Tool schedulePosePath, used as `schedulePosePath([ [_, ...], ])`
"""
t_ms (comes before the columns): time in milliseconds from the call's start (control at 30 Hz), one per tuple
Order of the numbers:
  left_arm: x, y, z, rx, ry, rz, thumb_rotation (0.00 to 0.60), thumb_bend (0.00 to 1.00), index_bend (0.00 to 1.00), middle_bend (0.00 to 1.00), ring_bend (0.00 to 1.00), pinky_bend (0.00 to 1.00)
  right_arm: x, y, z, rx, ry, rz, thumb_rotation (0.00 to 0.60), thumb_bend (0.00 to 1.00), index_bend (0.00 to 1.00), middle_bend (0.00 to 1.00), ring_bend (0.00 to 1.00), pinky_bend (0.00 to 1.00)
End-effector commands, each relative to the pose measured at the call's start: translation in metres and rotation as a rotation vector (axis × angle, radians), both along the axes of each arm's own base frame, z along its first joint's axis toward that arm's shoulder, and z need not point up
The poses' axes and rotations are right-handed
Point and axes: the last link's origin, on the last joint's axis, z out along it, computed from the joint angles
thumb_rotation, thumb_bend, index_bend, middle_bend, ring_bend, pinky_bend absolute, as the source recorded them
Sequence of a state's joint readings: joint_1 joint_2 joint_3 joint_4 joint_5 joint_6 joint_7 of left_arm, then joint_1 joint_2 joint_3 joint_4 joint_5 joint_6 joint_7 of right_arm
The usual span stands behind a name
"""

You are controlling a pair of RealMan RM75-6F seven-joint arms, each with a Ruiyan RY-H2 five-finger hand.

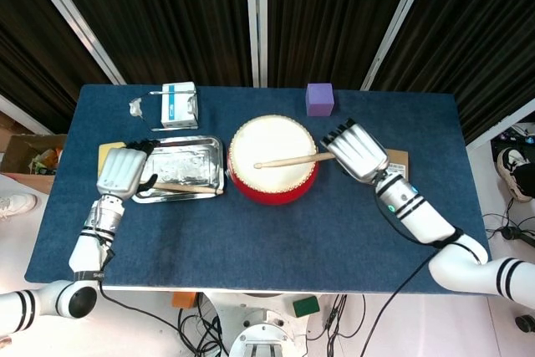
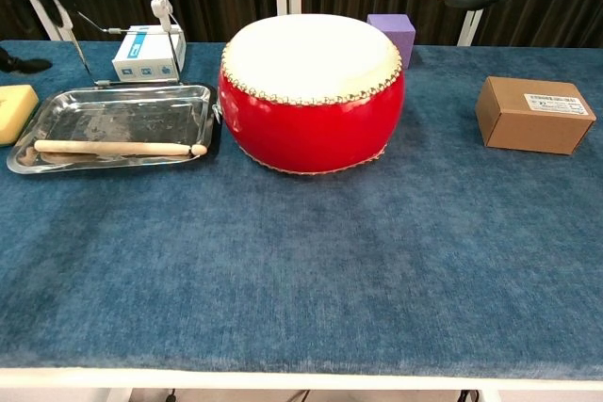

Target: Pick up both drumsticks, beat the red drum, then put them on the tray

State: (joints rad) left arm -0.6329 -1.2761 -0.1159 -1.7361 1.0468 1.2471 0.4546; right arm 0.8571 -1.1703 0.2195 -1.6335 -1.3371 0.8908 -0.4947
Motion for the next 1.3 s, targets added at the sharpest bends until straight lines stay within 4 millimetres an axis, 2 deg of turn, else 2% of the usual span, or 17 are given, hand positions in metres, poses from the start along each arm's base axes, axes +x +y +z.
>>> schedulePosePath([
  [33, 0.028, -0.015, 0.015, -0.036, -0.105, -0.107, 0.6, 0.28, 0.28, 0.32, 0.36, 0.59, 0.035, -0.005, -0.021, 0.037, 0.024, 0.024, 0.6, 0.9, 0.9, 0.76, 0.49, 0.47],
  [167, 0.059, -0.016, 0.013, -0.097, -0.184, -0.184, 0.6, 0.28, 0.29, 0.33, 0.36, 0.6, 0.051, -0.011, -0.032, 0.034, 0.031, 0.022, 0.6, 0.91, 0.9, 0.76, 0.49, 0.45],
  [333, 0.091, -0.013, 0.008, -0.15, -0.2, -0.254, 0.6, 0.28, 0.29, 0.33, 0.37, 0.61, 0.067, -0.016, -0.038, 0.025, 0.038, 0.019, 0.6, 0.91, 0.9, 0.76, 0.48, 0.44],
  [633, 0.13, 0.0, -0.005, -0.191, -0.275, -0.272, 0.6, 0.28, 0.29, 0.33, 0.37, 0.61, 0.084, -0.018, -0.053, 0.017, 0.05, 0.011, 0.6, 0.91, 0.9, 0.76, 0.48, 0.44],
  [1000, 0.149, 0.012, -0.026, -0.216, -0.263, -0.267, 0.6, 0.28, 0.29, 0.32, 0.37, 0.62, 0.093, -0.02, -0.063, 0.019, 0.015, -0.003, 0.6, 0.9, 0.89, 0.76, 0.48, 0.42],
  [1300, 0.143, 0.021, -0.026, -0.132, -0.19, -0.246, 0.6, 0.28, 0.29, 0.32, 0.32, 0.61, 0.092, -0.019, -0.064, 0.018, 0.019, -0.008, 0.6, 0.9, 0.89, 0.76, 0.48, 0.42],
])
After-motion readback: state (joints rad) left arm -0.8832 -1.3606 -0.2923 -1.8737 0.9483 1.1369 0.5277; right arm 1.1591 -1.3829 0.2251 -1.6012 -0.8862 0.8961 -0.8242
